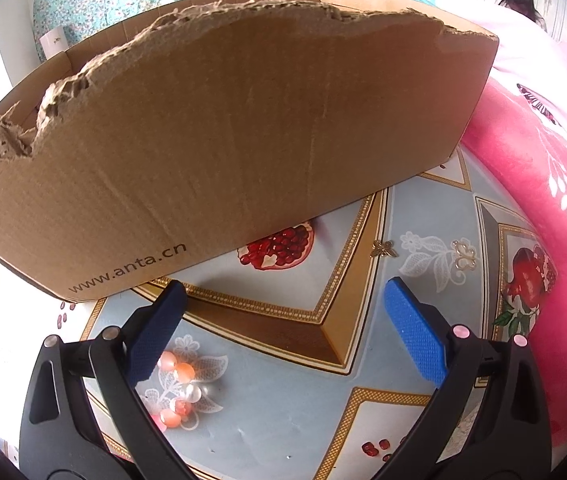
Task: Organize jewelry
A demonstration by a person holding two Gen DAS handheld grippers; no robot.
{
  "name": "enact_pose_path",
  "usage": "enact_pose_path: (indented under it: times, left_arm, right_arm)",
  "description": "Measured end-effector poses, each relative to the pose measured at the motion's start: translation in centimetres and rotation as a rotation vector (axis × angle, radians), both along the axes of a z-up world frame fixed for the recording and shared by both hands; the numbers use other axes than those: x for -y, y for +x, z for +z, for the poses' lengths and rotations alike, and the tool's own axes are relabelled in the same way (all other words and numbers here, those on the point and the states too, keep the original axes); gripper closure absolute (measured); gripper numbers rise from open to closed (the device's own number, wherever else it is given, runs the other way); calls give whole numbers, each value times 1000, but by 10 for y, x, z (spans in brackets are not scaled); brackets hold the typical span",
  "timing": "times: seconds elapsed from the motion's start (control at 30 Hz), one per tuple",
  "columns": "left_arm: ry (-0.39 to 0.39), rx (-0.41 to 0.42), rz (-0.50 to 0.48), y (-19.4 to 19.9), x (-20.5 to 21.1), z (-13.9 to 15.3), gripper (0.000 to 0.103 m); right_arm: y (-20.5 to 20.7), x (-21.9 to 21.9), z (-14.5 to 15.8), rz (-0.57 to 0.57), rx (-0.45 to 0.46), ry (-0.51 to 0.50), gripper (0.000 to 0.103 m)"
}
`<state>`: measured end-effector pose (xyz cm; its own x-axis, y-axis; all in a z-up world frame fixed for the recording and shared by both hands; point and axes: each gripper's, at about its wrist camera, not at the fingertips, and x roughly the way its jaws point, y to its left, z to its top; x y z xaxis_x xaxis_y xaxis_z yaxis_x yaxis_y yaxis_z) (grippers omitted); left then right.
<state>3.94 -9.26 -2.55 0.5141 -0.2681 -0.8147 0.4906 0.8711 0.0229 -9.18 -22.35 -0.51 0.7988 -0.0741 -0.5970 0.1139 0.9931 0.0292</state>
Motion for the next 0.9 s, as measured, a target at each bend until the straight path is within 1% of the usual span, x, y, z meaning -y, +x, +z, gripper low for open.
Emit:
enact_pose_path:
  times: [0.1,0.2,0.27,0.3,0.37,0.47,0.5,0.57,0.6,0.67,0.7,0.77,0.8,0.87,0.9]
  left_arm:
    - [-7,5,-19,-1,-2,0,7]
    - [-17,11,-30,-4,-8,0,7]
    - [-39,30,-41,-8,-14,3,8]
    - [-49,42,-45,-9,-17,5,8]
    - [-64,67,-52,-12,-22,10,8]
    - [-68,106,-60,-18,-28,17,9]
    - [-68,117,-65,-20,-29,19,10]
    - [-72,127,-75,-24,-29,21,16]
    - [-78,125,-82,-25,-29,21,18]
    - [-101,114,-90,-28,-37,21,26]
    - [-115,109,-97,-29,-37,21,28]
    - [-145,102,-116,-30,-39,22,37]
    - [-158,98,-131,-30,-38,22,38]
    - [-179,87,-162,-28,-30,22,48]
    - [-186,80,-180,-27,-27,22,50]
  right_arm:
    - [2,1,-5,36,-10,27,7]
    - [5,-3,-10,87,-15,18,14]
    - [9,-6,-16,125,-31,26,23]
    - [11,-7,-20,145,-45,34,25]
    - [18,-10,-28,171,-82,35,38]
    - [25,-13,-35,201,-123,49,48]
    - [26,-15,-37,204,-131,45,50]
    - [28,-18,-39,206,-147,49,58]
    - [29,-19,-40,209,-155,62,60]
    - [29,-23,-42,211,-168,70,69]
    - [30,-24,-44,204,-177,63,70]
    - [32,-26,-47,195,-193,55,76]
    - [33,-25,-47,190,-199,50,77]
    - [32,-24,-48,178,-205,47,78]
    - [32,-22,-48,172,-203,50,78]
